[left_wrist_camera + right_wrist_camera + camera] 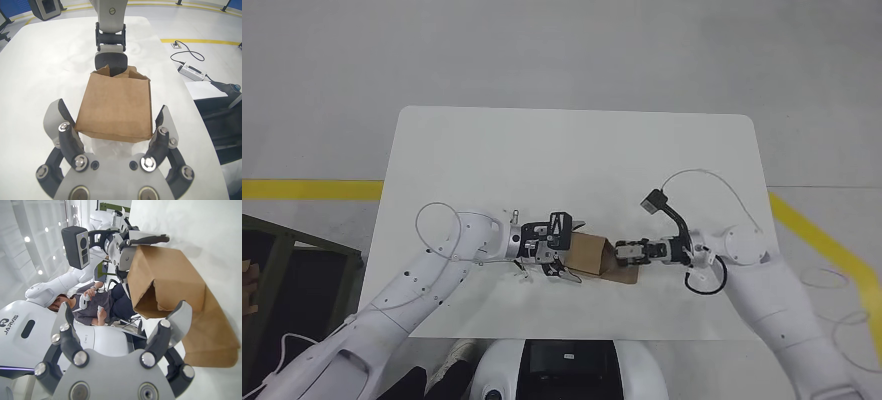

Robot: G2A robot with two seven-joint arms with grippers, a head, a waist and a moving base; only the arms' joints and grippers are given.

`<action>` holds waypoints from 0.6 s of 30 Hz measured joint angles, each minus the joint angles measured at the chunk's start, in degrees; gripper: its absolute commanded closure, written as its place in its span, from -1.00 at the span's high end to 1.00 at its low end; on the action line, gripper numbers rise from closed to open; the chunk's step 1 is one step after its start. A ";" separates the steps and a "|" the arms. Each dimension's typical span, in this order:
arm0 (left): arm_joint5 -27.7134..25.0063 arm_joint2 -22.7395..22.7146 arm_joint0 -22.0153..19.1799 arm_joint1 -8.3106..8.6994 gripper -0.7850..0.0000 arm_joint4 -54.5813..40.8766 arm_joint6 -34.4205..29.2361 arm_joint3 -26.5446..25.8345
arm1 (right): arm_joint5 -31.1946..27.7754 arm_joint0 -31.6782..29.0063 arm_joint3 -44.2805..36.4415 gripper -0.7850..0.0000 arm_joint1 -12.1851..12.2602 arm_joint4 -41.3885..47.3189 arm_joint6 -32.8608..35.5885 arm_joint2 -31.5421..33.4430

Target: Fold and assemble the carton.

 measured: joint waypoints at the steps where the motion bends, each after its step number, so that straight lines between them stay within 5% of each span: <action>1: -0.03 -0.02 0.02 -0.02 1.00 0.00 0.00 0.04 | -0.21 -0.41 0.00 1.00 0.01 0.57 -0.21 0.01; 18: -0.50 -0.28 0.21 -0.39 1.00 0.23 0.13 0.33 | -0.51 -5.39 -2.15 1.00 -0.56 3.73 -9.53 0.07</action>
